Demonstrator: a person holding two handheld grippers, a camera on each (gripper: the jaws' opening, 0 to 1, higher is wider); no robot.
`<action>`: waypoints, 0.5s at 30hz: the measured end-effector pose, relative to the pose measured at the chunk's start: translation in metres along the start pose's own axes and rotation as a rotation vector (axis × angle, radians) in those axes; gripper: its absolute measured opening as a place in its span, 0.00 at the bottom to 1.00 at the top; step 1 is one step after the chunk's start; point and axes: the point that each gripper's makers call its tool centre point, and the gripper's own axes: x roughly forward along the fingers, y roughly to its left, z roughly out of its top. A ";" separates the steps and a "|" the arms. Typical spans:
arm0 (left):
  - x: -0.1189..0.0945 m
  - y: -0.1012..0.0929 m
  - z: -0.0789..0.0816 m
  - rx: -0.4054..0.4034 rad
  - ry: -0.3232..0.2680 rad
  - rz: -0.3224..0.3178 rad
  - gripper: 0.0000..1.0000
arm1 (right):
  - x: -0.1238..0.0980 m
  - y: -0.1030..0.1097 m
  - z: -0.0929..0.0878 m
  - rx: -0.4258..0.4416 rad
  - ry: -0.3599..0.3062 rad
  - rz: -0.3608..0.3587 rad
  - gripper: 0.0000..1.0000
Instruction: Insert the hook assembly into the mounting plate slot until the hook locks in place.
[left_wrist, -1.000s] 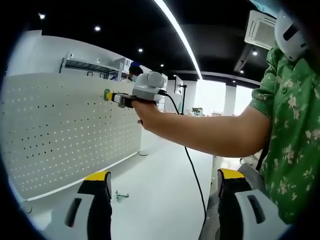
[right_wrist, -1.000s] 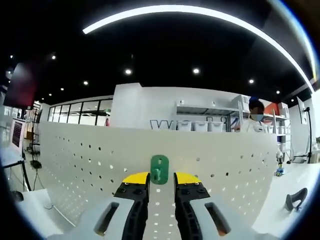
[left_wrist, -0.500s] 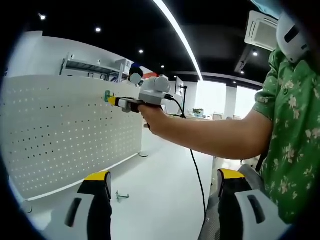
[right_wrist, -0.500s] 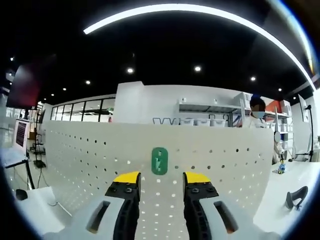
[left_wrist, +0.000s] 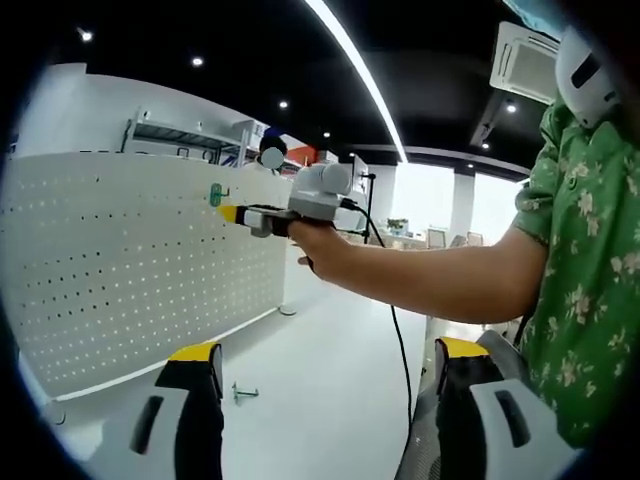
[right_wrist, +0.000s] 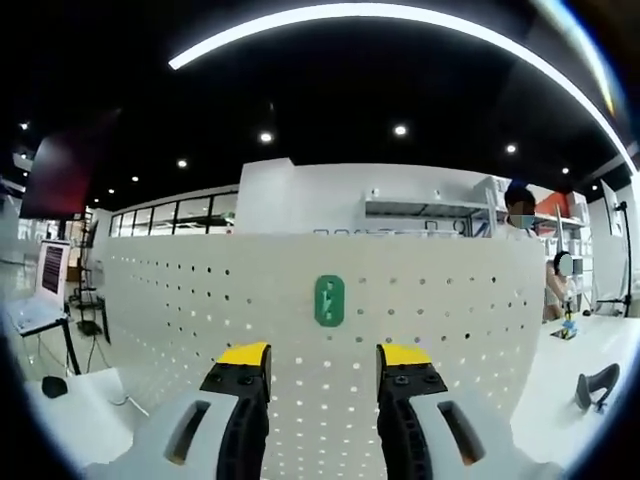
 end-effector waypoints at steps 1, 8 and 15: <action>0.000 0.000 0.000 0.001 0.001 0.002 0.90 | -0.001 0.001 -0.002 -0.003 0.003 0.004 0.43; -0.002 -0.001 -0.001 0.002 0.003 0.008 0.90 | -0.013 0.006 -0.011 -0.005 0.028 0.024 0.43; -0.004 -0.003 -0.003 0.002 0.009 0.013 0.90 | -0.028 0.015 -0.019 0.003 0.046 0.048 0.43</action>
